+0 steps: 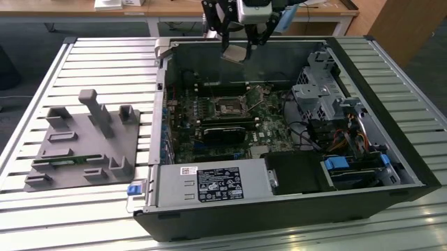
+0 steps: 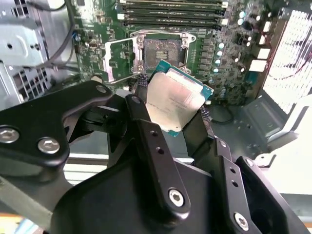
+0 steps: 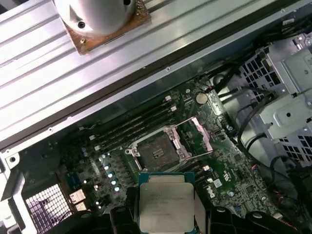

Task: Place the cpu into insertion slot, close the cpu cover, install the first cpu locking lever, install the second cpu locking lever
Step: 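Place the cpu into insertion slot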

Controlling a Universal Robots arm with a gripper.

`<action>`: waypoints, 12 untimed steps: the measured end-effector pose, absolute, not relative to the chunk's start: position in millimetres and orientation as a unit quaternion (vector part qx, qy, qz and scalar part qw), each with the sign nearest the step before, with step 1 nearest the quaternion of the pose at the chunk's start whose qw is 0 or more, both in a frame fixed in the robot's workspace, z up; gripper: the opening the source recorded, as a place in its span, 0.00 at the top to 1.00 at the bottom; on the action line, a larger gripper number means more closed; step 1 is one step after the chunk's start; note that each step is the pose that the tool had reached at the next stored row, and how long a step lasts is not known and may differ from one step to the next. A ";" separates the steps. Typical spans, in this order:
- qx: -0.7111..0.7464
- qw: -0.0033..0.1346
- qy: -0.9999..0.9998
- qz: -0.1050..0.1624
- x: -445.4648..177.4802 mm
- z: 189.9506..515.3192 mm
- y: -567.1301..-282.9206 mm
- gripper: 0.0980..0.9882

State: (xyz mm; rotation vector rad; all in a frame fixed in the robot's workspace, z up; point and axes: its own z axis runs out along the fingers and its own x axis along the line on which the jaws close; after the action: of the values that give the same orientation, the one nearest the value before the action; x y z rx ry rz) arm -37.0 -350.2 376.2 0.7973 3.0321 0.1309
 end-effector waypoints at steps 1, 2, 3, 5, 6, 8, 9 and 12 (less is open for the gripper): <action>0.262 0.002 0.964 0.042 -37.0 376.1 -350.2 0.50; 0.270 0.003 0.962 0.042 -37.0 376.0 -350.2 0.50; 0.278 0.003 0.960 0.041 -37.0 375.9 -350.1 0.50; 0.293 0.004 0.955 0.041 -37.0 375.7 -350.2 0.50; 0.302 0.004 0.953 0.041 -37.0 375.6 -350.2 0.50; 0.317 0.005 0.948 0.041 -37.0 375.4 -350.1 0.50; 0.324 0.005 0.945 0.041 -37.0 375.3 -350.2 0.50; 0.347 0.006 0.937 0.040 -37.0 375.0 -350.2 0.50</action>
State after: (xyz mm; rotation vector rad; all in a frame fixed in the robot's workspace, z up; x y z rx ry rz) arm -37.0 -350.2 375.0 1.0860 2.9320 0.1257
